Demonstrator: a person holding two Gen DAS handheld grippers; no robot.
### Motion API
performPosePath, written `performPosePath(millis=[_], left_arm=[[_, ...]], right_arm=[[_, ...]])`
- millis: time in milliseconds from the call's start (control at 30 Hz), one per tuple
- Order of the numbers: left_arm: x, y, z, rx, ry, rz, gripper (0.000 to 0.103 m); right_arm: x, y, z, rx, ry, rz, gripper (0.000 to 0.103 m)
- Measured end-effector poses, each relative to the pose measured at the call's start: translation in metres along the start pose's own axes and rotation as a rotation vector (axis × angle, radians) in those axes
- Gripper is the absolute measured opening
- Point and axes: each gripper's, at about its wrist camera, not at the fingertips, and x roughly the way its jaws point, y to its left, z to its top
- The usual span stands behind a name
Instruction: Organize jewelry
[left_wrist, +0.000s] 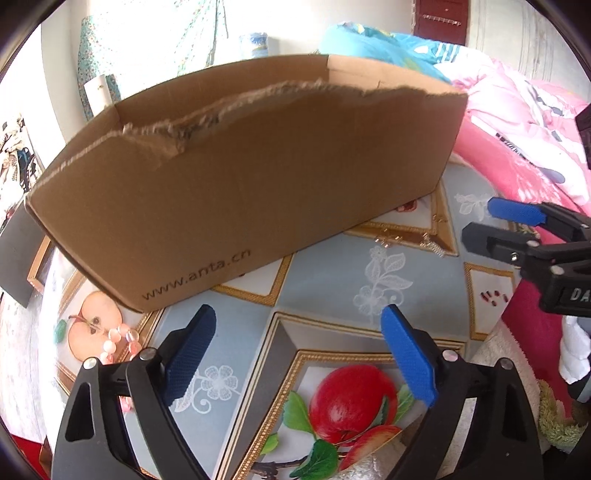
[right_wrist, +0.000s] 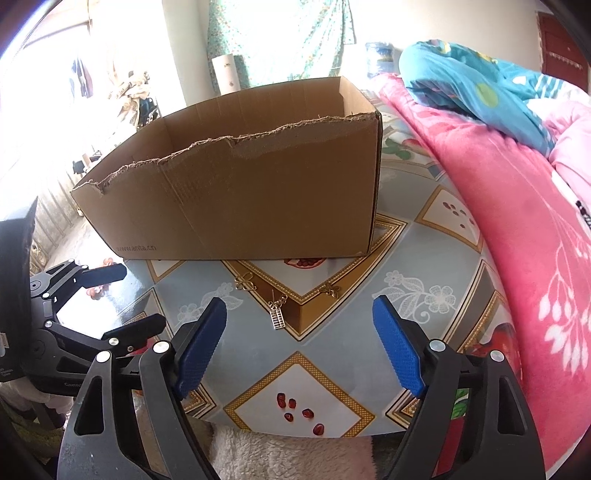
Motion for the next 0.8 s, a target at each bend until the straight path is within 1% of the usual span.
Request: performPosePath(millis=[67,100,167,200,267,300,367,433,467,633,733,800], left_arm=[[-0.007,-0.006,0.004,0.03,-0.055,-0.027,0.077],[-0.009,-0.011,0.006,0.05,-0.076,-0.042,0.076],[-0.01,-0.022,0.011,0.097,-0.102,-0.067,0.067],[-0.008,-0.027,0.013,0.116,-0.101,-0.076,0.064],[-0.001,-0.035,0.018,0.144,-0.084,-0.103,0.051],[0.004,-0.038,0.02,0.157,-0.074,-0.109,0.049],[0.012,-0.048,0.023,0.192,-0.056,-0.106,0.038],[0.022,-0.054,0.027,0.224,-0.035,-0.095,0.033],[0.026,-0.056,0.029,0.234,-0.03,-0.087,0.027],[0.037,-0.06,0.035,0.273,-0.009,-0.086,0.021],[0.043,-0.061,0.037,0.287,0.003,-0.095,0.021],[0.045,-0.062,0.038,0.305,0.007,-0.085,0.021]], right_arm=[[0.0,-0.003,0.0,0.008,-0.008,0.006,0.077],[0.0,-0.004,0.001,0.014,-0.011,0.008,0.077],[0.001,-0.006,0.001,0.025,-0.014,0.012,0.077],[0.001,-0.007,0.002,0.03,-0.015,0.013,0.077],[0.002,-0.01,0.002,0.04,-0.016,0.016,0.077],[0.002,-0.011,0.002,0.045,-0.016,0.018,0.077],[0.004,-0.013,0.003,0.051,-0.014,0.024,0.077],[0.006,-0.014,0.003,0.052,-0.008,0.028,0.077],[0.008,-0.015,0.004,0.051,-0.003,0.03,0.077],[0.01,-0.021,0.004,0.062,-0.001,0.036,0.077],[0.012,-0.025,0.006,0.07,0.001,0.037,0.077],[0.014,-0.027,0.007,0.073,0.008,0.038,0.077]])
